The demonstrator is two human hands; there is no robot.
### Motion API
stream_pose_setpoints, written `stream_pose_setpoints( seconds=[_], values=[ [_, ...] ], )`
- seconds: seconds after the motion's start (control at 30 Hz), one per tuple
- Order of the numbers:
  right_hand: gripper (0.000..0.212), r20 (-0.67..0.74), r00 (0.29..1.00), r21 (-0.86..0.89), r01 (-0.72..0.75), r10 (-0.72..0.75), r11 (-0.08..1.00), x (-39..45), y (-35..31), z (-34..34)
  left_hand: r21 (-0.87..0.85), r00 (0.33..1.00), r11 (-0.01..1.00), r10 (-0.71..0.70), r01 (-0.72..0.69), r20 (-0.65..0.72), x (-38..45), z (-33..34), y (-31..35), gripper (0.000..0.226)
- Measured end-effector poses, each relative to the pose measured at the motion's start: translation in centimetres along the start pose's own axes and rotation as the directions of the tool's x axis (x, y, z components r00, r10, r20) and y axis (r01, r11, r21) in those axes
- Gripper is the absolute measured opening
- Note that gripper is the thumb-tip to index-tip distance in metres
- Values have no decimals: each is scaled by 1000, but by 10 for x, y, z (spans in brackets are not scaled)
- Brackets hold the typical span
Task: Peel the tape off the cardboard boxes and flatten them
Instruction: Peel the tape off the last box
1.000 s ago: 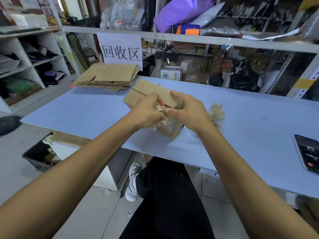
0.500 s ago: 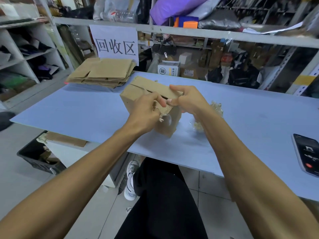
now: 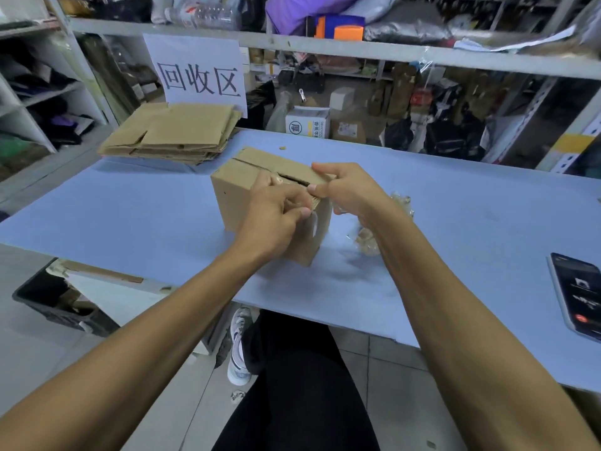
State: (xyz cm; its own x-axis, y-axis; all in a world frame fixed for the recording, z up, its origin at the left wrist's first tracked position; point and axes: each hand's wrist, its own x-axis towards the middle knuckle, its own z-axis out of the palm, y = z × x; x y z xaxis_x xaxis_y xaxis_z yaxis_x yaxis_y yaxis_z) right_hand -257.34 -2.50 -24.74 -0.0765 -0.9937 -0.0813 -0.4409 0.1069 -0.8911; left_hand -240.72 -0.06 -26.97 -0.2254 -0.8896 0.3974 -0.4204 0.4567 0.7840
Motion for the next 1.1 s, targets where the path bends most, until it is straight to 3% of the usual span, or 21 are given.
stream_pose_setpoints(
  seconds=[0.17, 0.4, 0.5, 0.6, 0.67, 0.77, 0.87, 1.0, 1.1],
  values=[
    [56, 10, 1000, 23, 12, -12, 1000, 2, 0, 1, -18, 969, 996, 91, -90, 231, 3, -15, -10, 27],
    [57, 13, 1000, 3, 28, -28, 1000, 2, 0, 1, 16, 922, 989, 128, -144, 365, 6, -33, -22, 16],
    [53, 4, 999, -8, 39, -39, 999, 1, 2, -1, -24, 896, 992, 123, -125, 427, 3, -42, -21, 11],
    [38, -68, 995, -41, 72, -75, 997, 6, 3, -20, -111, 855, 994, 74, -19, 514, -3, -68, -19, 10],
    [30, -39, 995, -101, 87, -91, 991, 9, -1, -27, -75, 845, 997, 35, 6, 534, -12, -91, -20, 6],
    [26, 12, 989, -237, 146, -148, 961, 10, -10, -20, 60, 906, 997, 23, -54, 422, -19, -111, -23, 18],
    [29, 84, 964, -450, 261, -250, 854, 5, -20, -14, 233, 960, 966, 46, -113, 275, -14, -119, -23, 11],
    [17, 118, 972, -695, 227, -204, 682, -10, -40, -11, 268, 996, 960, 82, -83, 15, 10, -116, -26, 14],
    [63, 137, 966, -799, 237, -217, 552, -20, -55, 8, 365, 996, 930, 60, -32, -66, 33, -104, -22, 14]
  ],
)
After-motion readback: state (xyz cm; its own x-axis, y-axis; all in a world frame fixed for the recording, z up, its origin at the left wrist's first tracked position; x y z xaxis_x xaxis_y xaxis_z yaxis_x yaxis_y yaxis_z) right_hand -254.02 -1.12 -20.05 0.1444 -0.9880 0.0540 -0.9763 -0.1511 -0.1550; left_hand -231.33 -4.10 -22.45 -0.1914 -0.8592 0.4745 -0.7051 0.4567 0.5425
